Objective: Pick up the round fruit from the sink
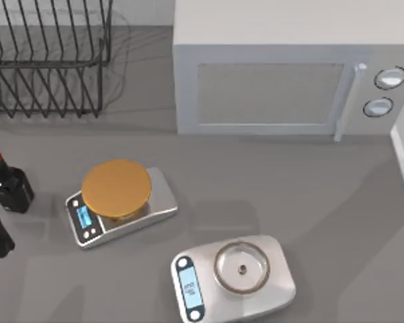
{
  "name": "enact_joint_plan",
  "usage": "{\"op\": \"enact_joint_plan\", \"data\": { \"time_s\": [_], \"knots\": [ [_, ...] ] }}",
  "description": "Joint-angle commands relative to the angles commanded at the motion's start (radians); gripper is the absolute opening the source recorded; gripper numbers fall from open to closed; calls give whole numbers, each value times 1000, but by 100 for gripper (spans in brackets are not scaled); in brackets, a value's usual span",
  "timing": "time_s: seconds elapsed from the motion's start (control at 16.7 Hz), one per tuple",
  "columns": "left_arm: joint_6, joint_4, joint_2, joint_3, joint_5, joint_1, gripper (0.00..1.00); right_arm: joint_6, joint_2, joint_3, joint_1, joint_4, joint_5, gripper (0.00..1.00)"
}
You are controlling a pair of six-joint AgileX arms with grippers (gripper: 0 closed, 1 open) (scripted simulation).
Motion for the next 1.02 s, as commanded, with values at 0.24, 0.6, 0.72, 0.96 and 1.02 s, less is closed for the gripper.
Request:
{"op": "enact_joint_plan", "data": {
  "time_s": [0.24,0.6,0.72,0.96,1.02],
  "knots": [
    [0,0,0,0,0,0,100,0,0,0,0,0,0,70],
    [0,0,0,0,0,0,100,0,0,0,0,0,0,25],
    [0,0,0,0,0,0,100,0,0,0,0,0,0,10],
    [0,0,0,0,0,0,100,0,0,0,0,0,0,0],
    [0,0,0,0,0,0,100,0,0,0,0,0,0,0]
  ]
}}
